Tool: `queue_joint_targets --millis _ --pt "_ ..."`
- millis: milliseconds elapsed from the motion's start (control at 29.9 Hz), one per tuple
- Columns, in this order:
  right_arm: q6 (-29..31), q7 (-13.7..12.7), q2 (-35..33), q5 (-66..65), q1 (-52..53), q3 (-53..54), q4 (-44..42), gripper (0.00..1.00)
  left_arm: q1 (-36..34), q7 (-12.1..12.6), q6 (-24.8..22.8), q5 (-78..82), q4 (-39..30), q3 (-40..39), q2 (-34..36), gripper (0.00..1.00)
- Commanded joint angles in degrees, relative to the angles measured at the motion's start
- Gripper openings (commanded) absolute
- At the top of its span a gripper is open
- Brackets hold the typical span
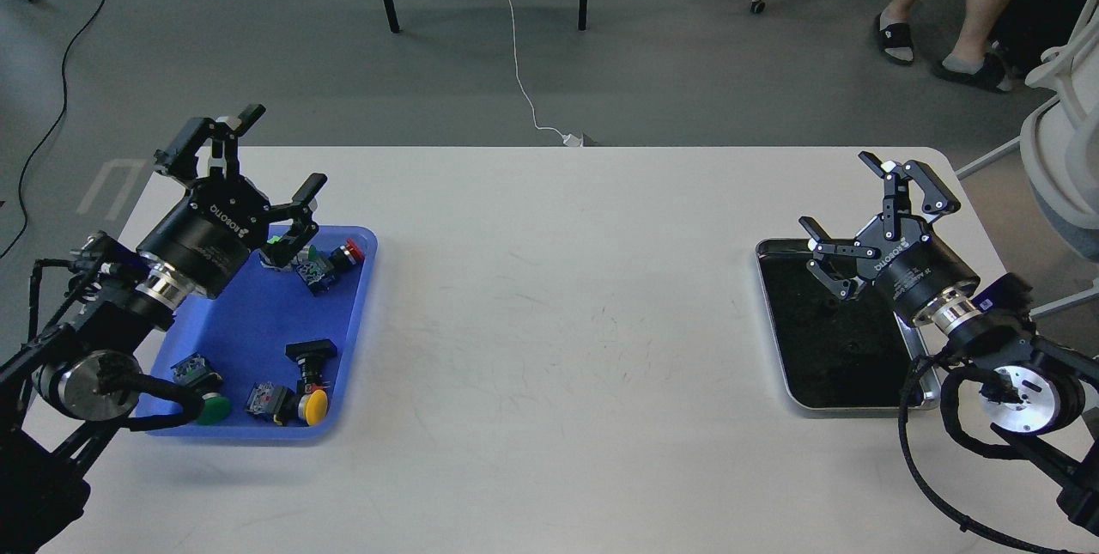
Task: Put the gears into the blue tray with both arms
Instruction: 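Move the right gripper over the metal tray with the black mat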
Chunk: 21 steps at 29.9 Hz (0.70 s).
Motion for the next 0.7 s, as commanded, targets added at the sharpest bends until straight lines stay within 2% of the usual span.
queue_joint_targets --millis 0,100,201,301,334,501,568,669 --pt "0.2 0.3 -0.7 -1.8 -0.1 0.0 0.1 0.99 1.2 -0.6 -0.4 1.0 -0.5 -1.2 0.1 0.98" --pt "0.9 0.6 -2.3 -3.4 -0.1 0.0 0.7 0.99 1.2 -1.9 -0.4 0.9 -0.4 -1.4 0.6 0.98" --pt "3.8 1.1 -5.4 -6.5 0.5 0.1 2.7 0.99 0.2 -2.1 -0.4 0.4 0.6 -1.3 0.5 0.98" --pt "3.8 1.1 -5.4 -6.5 0.5 0.1 2.8 0.99 0.2 -2.1 -0.4 0.4 0.6 -1.3 0.5 0.98" --pt "7.1 2.0 -11.9 -19.2 3.7 0.0 6.0 0.99 -2.0 -2.2 -0.4 1.3 1.5 -0.7 0.4 0.98" --pt "7.1 3.5 -17.7 -39.8 9.6 -1.0 6.5 0.99 -2.4 -2.4 -0.4 1.4 1.2 -0.6 0.2 0.98" --pt "7.1 4.0 -19.5 -49.0 14.1 -4.1 6.5 0.99 -2.5 -2.5 -0.7 1.6 1.1 -0.6 0.3 0.98" --pt "7.1 4.0 -21.1 -62.9 24.5 -14.6 6.4 0.99 -2.5 -4.0 -2.7 2.5 0.6 -0.6 0.2 0.98"
